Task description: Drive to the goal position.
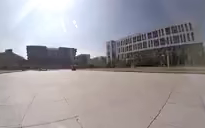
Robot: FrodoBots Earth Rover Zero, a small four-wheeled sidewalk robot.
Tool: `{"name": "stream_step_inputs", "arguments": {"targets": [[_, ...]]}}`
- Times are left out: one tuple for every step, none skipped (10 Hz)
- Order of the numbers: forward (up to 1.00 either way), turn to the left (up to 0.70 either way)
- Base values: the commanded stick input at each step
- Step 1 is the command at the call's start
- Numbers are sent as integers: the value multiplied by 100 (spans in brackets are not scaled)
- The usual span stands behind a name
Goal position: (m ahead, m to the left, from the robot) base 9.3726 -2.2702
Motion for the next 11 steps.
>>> {"name": "stream_step_inputs", "arguments": {"targets": [[70,35],[70,35],[70,13],[70,0],[70,0],[70,0],[70,0],[70,0],[70,0],[70,0],[70,0]]}}
